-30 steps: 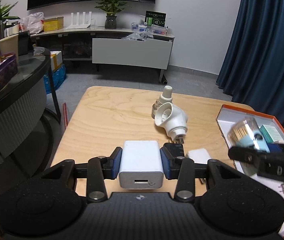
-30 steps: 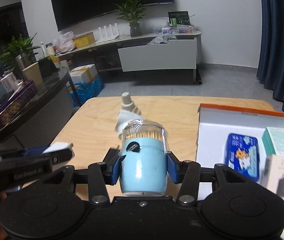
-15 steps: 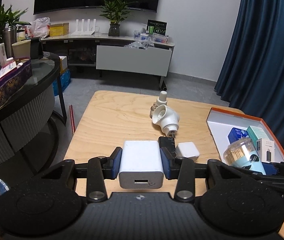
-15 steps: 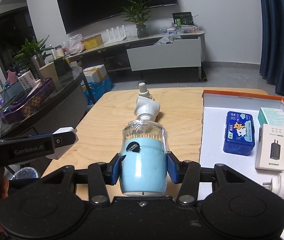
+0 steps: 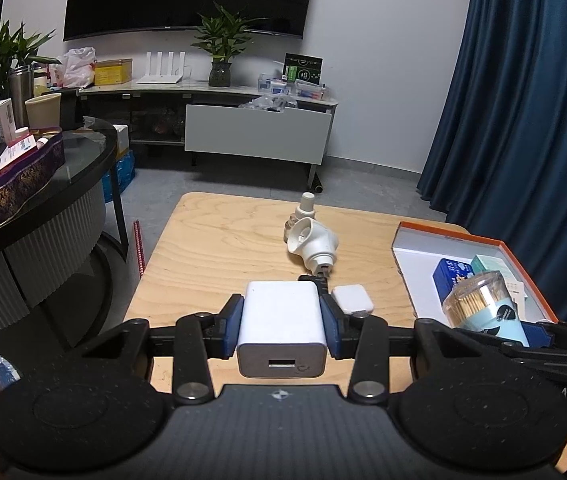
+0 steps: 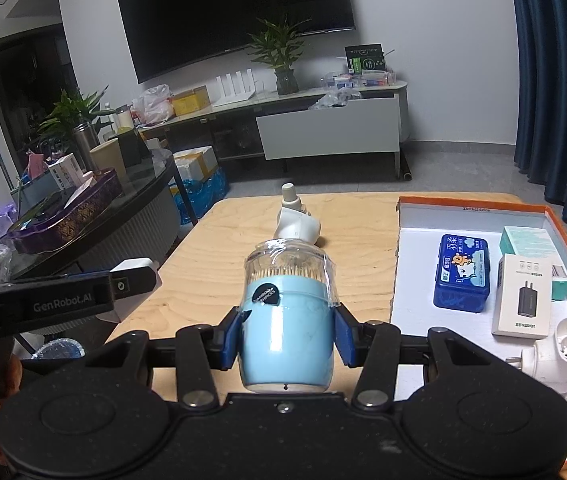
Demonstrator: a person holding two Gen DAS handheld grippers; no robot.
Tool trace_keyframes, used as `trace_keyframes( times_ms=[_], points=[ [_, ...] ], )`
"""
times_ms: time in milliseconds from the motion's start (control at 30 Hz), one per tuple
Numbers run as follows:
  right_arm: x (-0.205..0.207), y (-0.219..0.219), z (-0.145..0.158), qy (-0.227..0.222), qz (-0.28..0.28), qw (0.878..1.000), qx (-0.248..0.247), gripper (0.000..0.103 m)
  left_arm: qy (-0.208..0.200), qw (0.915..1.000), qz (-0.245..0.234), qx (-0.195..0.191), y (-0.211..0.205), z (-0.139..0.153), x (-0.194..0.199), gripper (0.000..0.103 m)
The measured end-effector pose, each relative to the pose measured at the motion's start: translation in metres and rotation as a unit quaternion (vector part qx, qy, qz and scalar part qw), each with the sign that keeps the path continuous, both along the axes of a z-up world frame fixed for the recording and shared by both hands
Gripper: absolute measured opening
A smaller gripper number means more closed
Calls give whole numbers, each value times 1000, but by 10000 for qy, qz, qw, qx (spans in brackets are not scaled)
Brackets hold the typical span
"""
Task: Organize rigid objects
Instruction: 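Carry the white charger and toothpick jar over the box lid with both tools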
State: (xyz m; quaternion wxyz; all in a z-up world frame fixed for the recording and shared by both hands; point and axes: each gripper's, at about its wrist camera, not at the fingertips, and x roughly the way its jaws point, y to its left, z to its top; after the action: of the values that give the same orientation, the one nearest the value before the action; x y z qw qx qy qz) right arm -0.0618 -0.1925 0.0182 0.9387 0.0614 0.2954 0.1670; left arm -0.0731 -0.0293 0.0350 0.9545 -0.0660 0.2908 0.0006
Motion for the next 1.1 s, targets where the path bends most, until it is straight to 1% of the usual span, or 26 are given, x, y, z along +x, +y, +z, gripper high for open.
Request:
trace_keyframes(
  times_ms=[400,1100],
  points=[
    [-10,-13,5,-128,-134,9998,-19,57,-1,9998,-202,54,-14,1,-6,41],
    [-16,-49,13,-274,-532,9982,40,57,-66,9990,-438,73,-35,8,-1,41]
  ],
)
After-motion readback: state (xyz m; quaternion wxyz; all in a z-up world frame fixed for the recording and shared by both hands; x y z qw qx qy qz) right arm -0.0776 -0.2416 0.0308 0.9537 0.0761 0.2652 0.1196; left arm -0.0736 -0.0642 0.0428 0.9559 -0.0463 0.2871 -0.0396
